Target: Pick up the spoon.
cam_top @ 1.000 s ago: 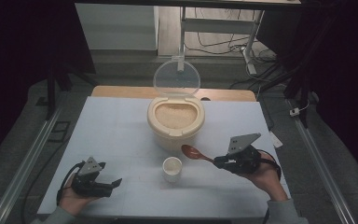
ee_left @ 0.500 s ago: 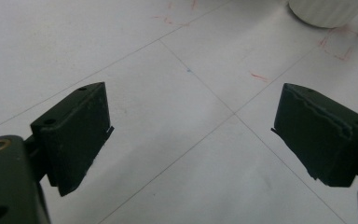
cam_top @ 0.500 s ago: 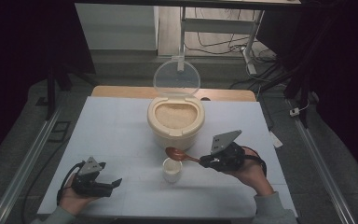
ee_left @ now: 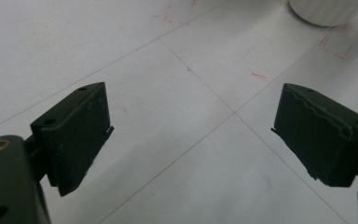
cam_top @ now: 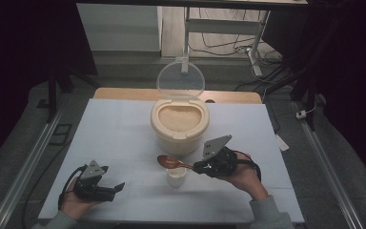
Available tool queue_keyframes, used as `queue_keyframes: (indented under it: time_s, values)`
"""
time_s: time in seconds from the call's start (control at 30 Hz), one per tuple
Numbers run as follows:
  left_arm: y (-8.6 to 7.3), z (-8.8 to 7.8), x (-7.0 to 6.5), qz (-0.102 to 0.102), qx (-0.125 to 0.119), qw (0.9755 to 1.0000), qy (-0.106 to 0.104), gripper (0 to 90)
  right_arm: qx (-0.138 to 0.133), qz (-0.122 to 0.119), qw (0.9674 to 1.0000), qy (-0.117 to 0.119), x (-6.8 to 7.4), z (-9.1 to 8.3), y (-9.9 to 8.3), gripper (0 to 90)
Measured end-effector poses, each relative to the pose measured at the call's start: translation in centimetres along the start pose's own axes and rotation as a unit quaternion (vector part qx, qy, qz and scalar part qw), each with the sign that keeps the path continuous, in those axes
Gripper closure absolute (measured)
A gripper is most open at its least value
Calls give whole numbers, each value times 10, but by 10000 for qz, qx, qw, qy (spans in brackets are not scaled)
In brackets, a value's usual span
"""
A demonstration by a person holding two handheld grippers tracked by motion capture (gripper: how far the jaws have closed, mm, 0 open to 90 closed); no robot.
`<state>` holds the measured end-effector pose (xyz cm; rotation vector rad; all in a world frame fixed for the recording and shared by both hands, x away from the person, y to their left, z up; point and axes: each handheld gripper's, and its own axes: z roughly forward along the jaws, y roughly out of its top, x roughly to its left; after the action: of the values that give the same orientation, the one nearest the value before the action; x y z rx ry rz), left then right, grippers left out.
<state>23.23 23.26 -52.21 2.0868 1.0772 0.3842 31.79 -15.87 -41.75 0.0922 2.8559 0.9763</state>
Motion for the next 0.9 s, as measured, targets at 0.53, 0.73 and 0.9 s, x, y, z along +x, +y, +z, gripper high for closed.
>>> queue_keyframes:
  time_s: [0.53, 0.73, 0.9]
  values:
    - [21, -12, -12, 193, -239, 9993, -221, 109, 89, -120, 9999, 16, 3, 11, 8, 801]
    - [51, -23, -29, 561, -414, 9963, -511, 116, 118, -148, 9998, 31, 4, 15, 10, 801]
    - [84, -26, -50, 1070, -407, 9898, -852, 145, 200, -218, 9996, 32, 6, 17, 13, 801]
